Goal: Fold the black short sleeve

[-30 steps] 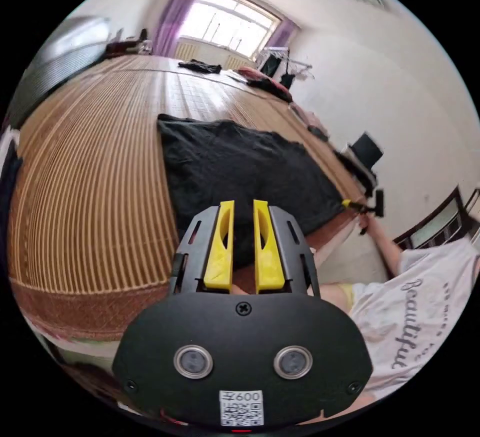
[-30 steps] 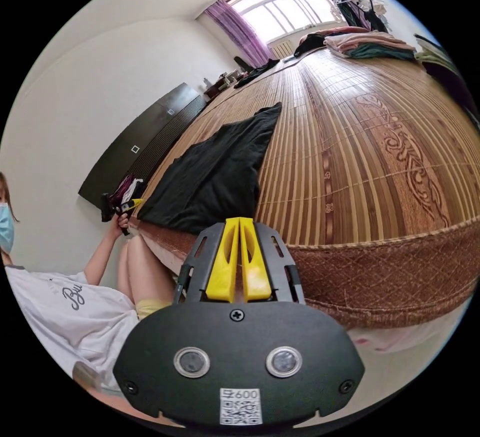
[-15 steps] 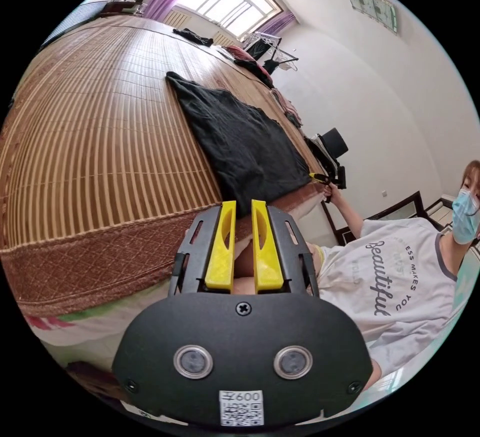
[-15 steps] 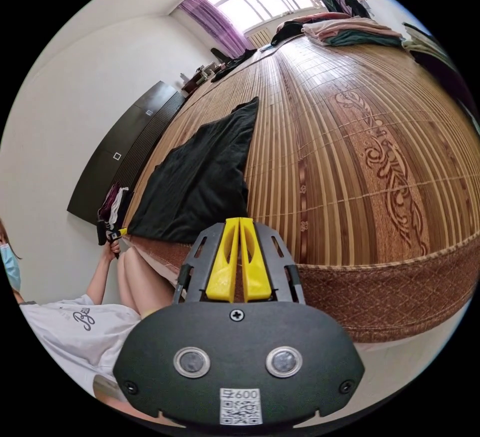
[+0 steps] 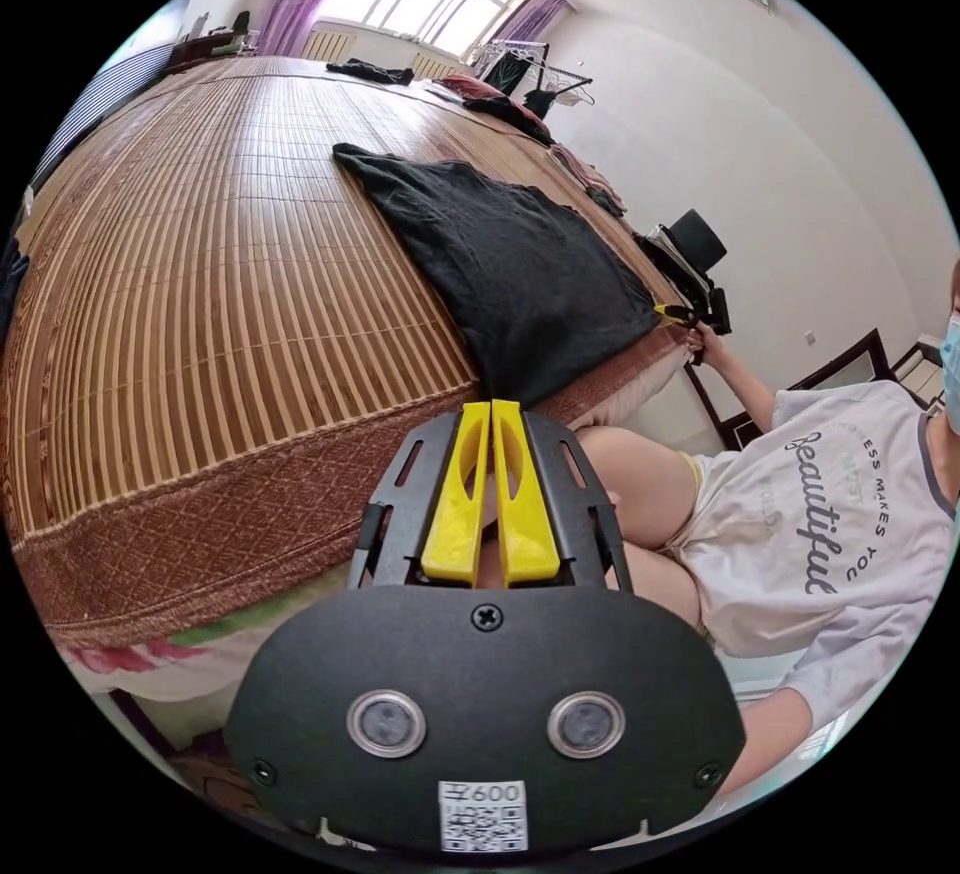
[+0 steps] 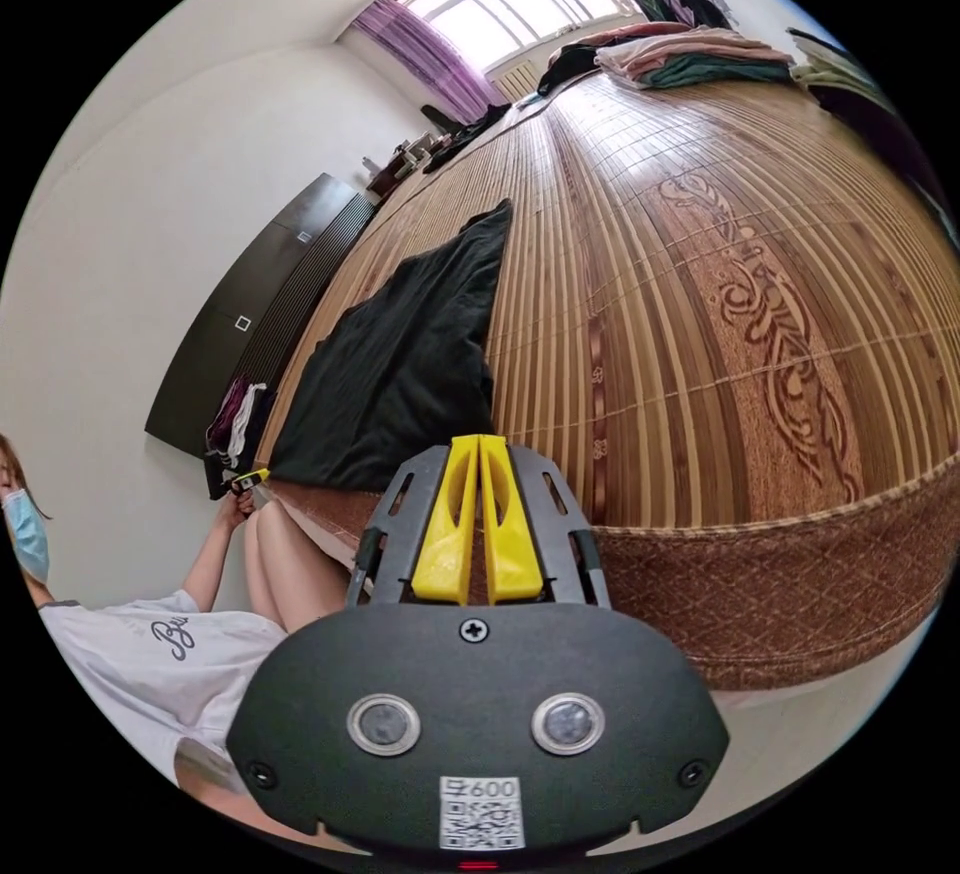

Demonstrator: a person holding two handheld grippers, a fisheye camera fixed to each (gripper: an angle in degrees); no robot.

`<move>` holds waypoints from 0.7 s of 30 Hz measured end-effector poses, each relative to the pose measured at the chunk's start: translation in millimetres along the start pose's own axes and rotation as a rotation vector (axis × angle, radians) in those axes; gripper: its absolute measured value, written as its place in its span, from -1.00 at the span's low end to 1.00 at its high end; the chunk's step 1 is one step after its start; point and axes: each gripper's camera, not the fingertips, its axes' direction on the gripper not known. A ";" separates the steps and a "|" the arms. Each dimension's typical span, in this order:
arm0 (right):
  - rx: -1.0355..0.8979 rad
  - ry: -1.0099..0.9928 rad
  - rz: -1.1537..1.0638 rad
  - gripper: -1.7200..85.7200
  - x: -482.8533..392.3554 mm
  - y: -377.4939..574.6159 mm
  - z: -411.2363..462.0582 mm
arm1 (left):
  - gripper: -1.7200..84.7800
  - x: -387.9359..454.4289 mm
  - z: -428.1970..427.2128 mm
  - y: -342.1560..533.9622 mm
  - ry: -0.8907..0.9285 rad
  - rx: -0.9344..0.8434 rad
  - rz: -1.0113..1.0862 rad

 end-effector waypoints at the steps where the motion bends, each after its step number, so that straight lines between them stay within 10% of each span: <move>1: -0.004 -0.014 0.009 -0.98 -0.7 -3.4 -1.9 | -0.94 4.9 2.7 -2.9 -0.004 -0.003 -0.002; 9: 0.153 -0.301 0.009 -0.94 12.8 -20.4 -69.0 | -0.95 26.5 6.0 -11.5 0.033 0.035 -0.020; 14: -0.213 -0.183 -0.009 -0.83 5.5 -52.2 -24.7 | -0.95 39.5 6.6 -14.3 0.046 0.068 -0.041; 21: -0.219 -0.294 -0.024 -0.85 9.1 -62.8 -14.1 | -0.95 49.9 9.0 -16.3 0.072 0.100 -0.063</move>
